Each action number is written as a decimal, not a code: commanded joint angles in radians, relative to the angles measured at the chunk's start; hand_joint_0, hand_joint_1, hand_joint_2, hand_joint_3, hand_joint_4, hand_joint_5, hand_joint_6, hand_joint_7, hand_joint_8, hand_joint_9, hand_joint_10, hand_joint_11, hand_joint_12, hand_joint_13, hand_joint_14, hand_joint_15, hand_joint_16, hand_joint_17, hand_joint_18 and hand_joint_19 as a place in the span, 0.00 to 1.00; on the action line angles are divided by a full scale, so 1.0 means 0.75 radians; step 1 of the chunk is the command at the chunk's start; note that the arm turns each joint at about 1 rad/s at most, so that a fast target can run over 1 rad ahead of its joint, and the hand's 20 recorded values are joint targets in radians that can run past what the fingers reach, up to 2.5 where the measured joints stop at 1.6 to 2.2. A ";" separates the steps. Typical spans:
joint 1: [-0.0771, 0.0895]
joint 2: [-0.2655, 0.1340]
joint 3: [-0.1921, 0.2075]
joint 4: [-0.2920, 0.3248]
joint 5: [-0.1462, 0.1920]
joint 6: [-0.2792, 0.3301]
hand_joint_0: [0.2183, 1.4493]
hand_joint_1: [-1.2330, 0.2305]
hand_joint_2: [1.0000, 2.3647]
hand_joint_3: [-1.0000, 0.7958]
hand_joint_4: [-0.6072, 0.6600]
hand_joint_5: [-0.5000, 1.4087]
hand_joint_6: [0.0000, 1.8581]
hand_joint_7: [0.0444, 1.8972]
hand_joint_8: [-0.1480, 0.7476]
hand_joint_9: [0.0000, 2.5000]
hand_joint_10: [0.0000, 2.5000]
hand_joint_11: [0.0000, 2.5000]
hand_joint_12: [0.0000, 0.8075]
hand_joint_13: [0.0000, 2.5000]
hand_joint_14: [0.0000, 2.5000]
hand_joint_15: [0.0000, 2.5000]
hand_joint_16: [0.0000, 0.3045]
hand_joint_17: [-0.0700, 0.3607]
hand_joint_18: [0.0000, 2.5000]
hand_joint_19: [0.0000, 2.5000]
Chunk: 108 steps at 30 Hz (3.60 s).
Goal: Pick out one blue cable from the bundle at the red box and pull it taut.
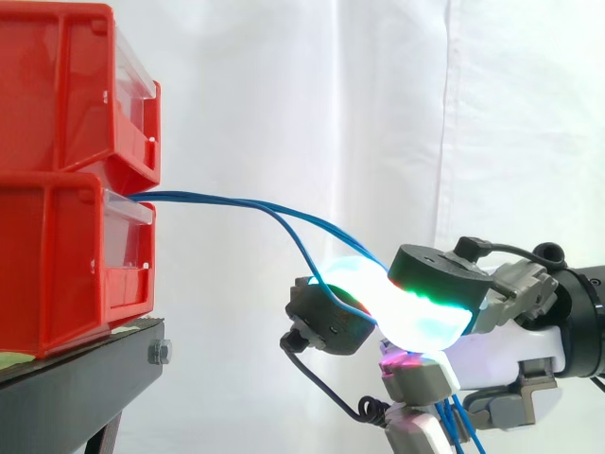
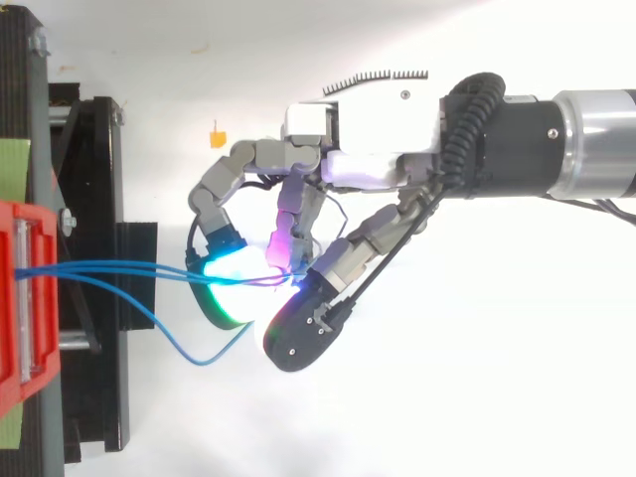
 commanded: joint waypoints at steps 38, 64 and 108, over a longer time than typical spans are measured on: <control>0.000 0.002 0.025 -0.005 -0.003 -0.004 0.21 0.30 0.00 0.28 0.48 0.21 0.47 0.49 0.49 0.50 0.01 0.26 0.49 0.46 0.01 0.23 0.18 0.45 0.43 0.24; -0.012 0.020 0.041 -0.036 0.001 -0.008 0.27 0.57 0.00 0.28 0.47 0.22 0.45 0.50 0.47 0.53 0.01 0.26 0.45 0.48 0.01 0.24 0.16 0.42 0.42 0.27; -0.012 0.020 0.043 -0.044 0.001 -0.010 0.32 0.43 0.01 0.33 0.49 0.21 0.46 0.52 0.50 0.53 0.01 0.27 0.47 0.48 0.01 0.25 0.17 0.43 0.41 0.28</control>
